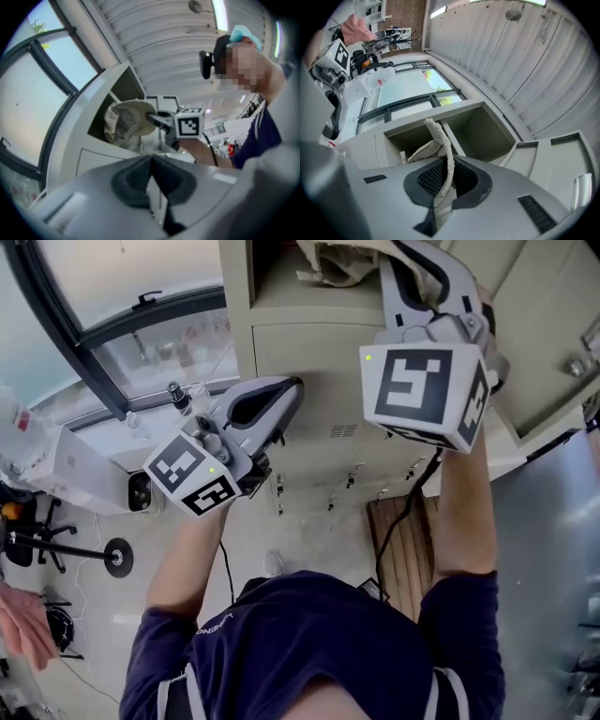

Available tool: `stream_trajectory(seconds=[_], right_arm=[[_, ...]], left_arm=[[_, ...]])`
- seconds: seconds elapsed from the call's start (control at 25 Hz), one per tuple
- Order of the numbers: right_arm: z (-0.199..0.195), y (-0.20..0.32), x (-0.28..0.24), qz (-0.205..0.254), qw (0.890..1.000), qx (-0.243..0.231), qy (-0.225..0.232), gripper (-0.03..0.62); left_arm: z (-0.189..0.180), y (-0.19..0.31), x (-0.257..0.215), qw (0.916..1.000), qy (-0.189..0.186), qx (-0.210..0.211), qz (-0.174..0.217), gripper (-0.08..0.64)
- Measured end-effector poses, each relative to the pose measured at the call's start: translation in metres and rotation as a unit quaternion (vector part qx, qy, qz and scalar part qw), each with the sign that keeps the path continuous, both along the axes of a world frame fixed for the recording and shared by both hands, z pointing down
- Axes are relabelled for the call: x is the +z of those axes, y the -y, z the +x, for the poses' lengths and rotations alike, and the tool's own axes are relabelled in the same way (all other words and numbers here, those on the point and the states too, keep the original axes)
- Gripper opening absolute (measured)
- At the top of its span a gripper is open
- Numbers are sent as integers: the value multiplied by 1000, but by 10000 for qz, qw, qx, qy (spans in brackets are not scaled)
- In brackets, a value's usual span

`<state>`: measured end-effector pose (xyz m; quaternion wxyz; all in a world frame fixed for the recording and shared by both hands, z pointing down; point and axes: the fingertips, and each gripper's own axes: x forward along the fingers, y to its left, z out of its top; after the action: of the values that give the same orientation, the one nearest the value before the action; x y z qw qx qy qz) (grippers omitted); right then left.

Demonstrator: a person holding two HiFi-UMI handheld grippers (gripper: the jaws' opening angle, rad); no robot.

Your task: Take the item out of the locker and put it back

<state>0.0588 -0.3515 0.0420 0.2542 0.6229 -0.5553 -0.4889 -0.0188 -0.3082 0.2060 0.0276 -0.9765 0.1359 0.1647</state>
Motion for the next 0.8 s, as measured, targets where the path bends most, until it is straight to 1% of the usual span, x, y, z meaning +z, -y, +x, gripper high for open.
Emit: stream_trajectory(seconds=[0.28,0.48,0.64,0.8], right_arm=[[9,-66,4,6,9990,-430,133,23],[25,-106,16,12,9974,-696,199,23],[31,-138,23,-16,9953,-927,284,23],[33,-168,29,-104,9933,-1086,383,23]], left_arm=[[20,-56,-10,9989,-145,-429,75,3],[36,-97,0,9974,-154,-698,27,3],[39,-125,7,9961,-100,-876,-78,3],[39,-149,11,9951,37,-979,-158,3]])
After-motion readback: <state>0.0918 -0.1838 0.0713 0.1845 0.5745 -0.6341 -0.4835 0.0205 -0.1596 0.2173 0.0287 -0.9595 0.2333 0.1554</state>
